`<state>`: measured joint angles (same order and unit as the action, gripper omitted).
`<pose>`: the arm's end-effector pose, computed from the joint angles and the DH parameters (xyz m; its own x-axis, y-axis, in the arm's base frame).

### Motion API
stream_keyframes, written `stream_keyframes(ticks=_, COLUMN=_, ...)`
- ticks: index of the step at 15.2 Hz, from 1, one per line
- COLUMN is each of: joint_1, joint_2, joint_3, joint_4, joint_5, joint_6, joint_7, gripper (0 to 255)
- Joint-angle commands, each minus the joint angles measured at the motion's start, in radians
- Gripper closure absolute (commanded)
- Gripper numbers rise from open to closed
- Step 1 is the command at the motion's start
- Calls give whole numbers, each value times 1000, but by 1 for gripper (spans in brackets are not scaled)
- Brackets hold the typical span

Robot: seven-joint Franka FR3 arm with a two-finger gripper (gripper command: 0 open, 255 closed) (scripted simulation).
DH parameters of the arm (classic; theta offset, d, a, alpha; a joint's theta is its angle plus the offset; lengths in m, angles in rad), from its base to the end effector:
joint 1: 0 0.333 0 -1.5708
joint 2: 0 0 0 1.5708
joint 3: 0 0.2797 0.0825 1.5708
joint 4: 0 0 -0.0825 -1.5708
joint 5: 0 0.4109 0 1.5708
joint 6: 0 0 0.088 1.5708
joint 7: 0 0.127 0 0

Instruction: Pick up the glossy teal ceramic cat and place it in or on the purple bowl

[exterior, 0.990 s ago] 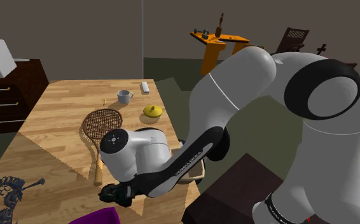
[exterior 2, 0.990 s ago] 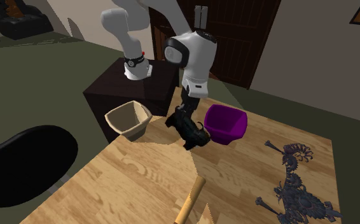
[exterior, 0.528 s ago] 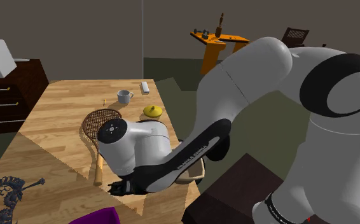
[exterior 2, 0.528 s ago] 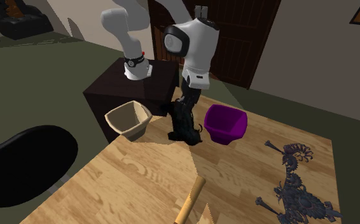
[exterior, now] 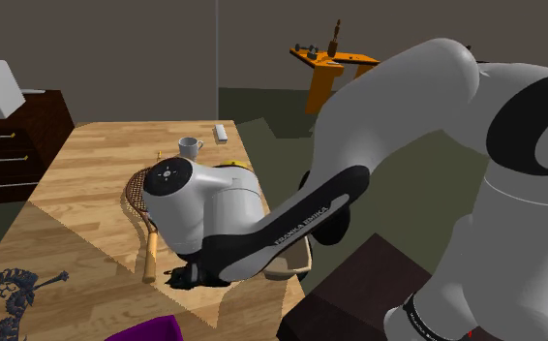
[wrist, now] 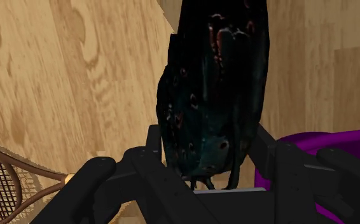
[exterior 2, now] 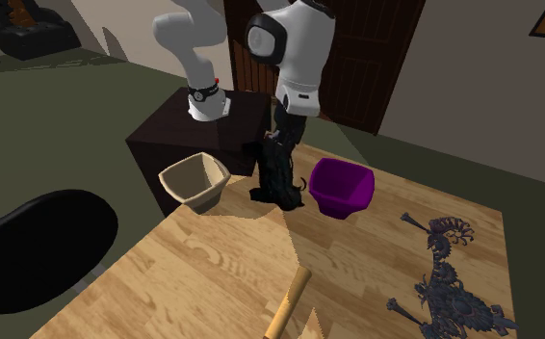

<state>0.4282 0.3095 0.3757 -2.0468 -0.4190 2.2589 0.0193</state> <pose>0.4216 0.4168 0.2205 0.5020 0.8608 -0.0833 0.8558 -0.4806 0.1912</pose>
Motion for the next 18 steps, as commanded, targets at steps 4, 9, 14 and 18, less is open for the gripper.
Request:
stream_keyframes(ticks=4, joint_1=-7, joint_2=-43, joint_3=12, joint_4=17, joint_5=33, joint_6=-52, joint_7=-30, gripper=255)
stream_keyframes(ticks=9, joint_1=-12, joint_2=-82, joint_3=21, joint_4=38, joint_5=63, joint_6=-104, joint_7=-58, gripper=255)
stream_keyframes(ticks=14, joint_1=-16, joint_2=-117, joint_3=28, joint_4=64, joint_5=90, joint_6=-158, joint_7=-84, gripper=255)
stream_keyframes(ticks=18, joint_1=13, joint_2=-110, joint_3=47, joint_4=113, joint_5=95, joint_6=-211, joint_7=-52, gripper=255)
